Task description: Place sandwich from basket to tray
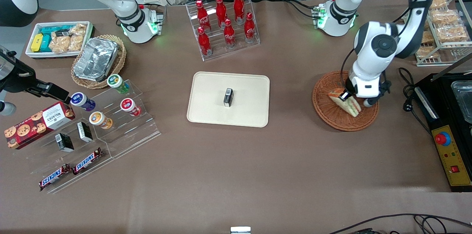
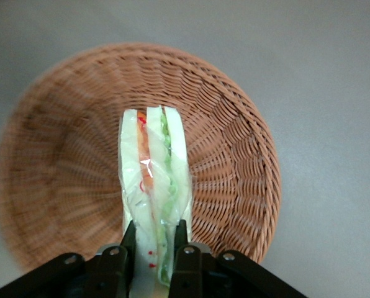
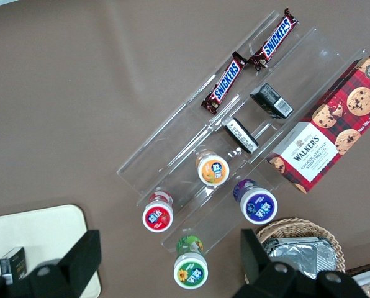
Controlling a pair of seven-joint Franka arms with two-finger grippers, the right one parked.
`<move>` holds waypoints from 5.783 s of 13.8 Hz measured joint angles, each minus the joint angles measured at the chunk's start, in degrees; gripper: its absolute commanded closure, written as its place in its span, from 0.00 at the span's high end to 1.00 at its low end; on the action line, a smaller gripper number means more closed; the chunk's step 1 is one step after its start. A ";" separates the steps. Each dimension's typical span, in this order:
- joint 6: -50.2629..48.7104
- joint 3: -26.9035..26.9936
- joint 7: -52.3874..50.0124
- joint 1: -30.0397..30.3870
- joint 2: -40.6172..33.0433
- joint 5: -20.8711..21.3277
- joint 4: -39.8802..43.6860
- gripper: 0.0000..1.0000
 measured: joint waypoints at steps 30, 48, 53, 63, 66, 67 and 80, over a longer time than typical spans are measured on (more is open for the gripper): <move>-25.99 -5.56 37.85 -15.77 5.59 -11.19 29.87 0.00; 11.33 -5.08 24.33 -28.98 25.33 -6.46 20.75 0.00; 12.03 -4.81 22.68 -28.98 26.58 -4.08 20.75 0.00; 14.16 -4.61 22.50 -29.06 28.26 -1.54 21.21 0.99; 10.28 -4.43 22.49 -29.00 25.23 -1.48 22.66 0.99; 7.18 -4.31 22.44 -28.82 23.08 -1.48 23.47 0.99; -18.26 -3.69 39.28 -8.70 5.12 -9.03 32.82 0.99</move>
